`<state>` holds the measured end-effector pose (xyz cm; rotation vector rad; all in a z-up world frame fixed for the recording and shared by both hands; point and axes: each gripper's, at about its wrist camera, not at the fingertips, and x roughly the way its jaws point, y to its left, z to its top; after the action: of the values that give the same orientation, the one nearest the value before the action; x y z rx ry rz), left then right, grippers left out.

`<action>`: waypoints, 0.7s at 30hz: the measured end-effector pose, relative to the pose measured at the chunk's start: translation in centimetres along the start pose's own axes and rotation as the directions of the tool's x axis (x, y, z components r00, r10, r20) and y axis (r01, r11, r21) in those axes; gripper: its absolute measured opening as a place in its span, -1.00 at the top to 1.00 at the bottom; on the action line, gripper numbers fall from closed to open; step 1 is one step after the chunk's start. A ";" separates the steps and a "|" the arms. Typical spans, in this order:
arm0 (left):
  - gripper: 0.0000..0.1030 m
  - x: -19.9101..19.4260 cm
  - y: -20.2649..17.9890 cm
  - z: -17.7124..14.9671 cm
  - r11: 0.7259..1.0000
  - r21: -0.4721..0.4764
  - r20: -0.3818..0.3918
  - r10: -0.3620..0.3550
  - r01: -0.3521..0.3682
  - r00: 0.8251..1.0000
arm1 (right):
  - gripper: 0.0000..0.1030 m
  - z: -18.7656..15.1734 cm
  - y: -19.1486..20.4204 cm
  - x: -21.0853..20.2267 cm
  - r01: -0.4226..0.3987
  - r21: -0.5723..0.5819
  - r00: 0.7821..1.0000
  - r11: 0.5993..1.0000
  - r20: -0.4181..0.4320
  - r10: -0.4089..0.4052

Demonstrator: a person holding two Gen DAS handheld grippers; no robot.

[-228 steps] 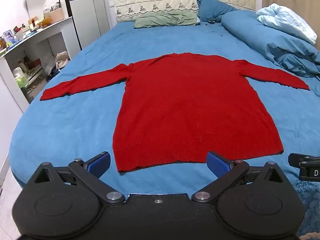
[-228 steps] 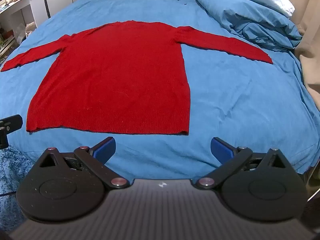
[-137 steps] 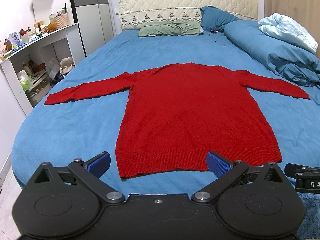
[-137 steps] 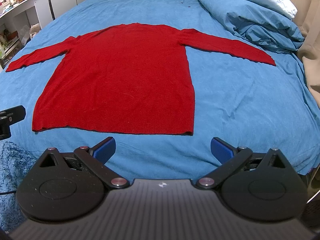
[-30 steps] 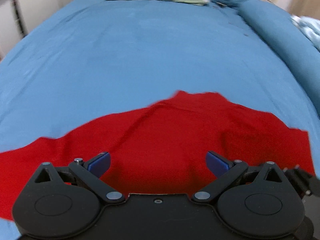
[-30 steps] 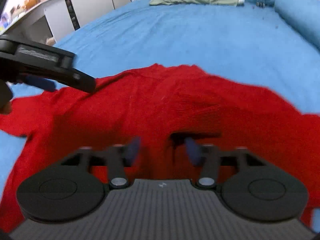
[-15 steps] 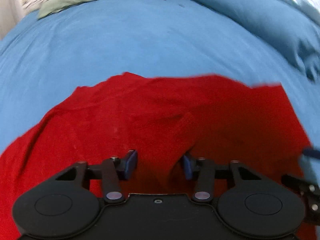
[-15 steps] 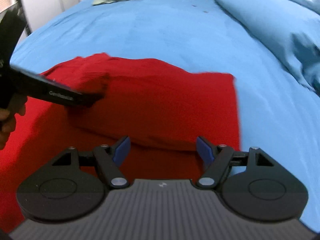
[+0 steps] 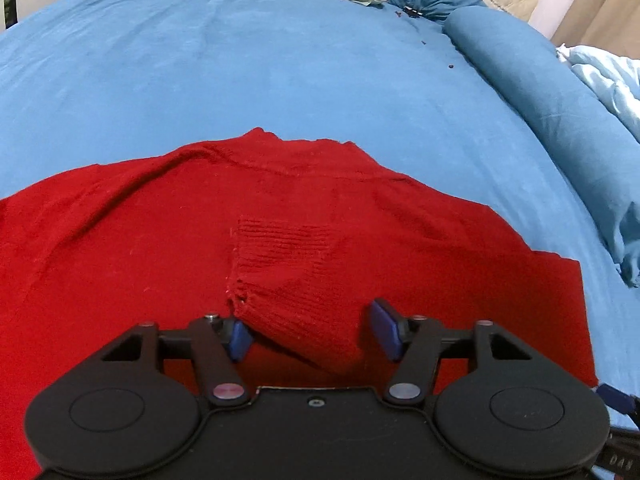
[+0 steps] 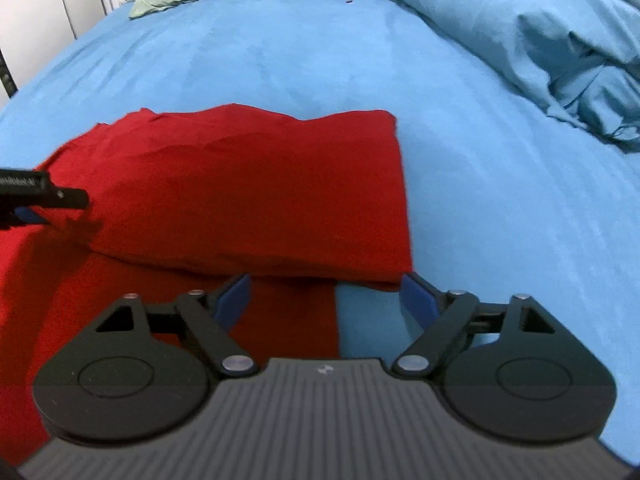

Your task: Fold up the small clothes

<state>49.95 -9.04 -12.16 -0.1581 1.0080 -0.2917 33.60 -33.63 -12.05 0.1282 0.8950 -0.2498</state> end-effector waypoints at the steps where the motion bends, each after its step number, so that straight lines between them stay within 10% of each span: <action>1: 0.01 0.2 0.3 0.6 1.000 -0.005 0.002 0.008 -0.008 1.000 | -0.99 -0.2 0.0 0.0 0.017 -0.005 1.000 1.000 0.002 -0.017; 2: 0.53 0.4 0.3 0.7 1.000 -0.009 0.009 0.021 -0.021 1.000 | -0.99 -0.4 -0.1 0.0 0.029 -0.009 1.000 1.000 0.002 -0.029; 5: 0.89 -0.2 0.6 2.1 0.998 -0.057 0.048 0.017 -0.014 0.999 | -1.00 -0.9 0.2 0.7 0.067 -0.028 0.998 0.997 -0.012 -0.068; 11: 0.89 -6.4 3.5 3.3 0.977 -0.105 0.240 0.208 -0.187 0.948 | -1.00 -0.9 1.5 1.9 0.103 -0.069 0.995 0.992 0.003 -0.103; 21: 0.89 -7.8 9.6 0.0 0.932 -0.193 0.200 0.343 -0.306 0.918 | -1.00 0.0 3.2 3.0 0.187 -0.218 0.980 0.958 0.113 -0.165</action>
<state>47.64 2.52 -8.39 -0.1611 0.8085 0.1122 36.30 -31.05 -14.38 -0.1764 0.8359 -0.3144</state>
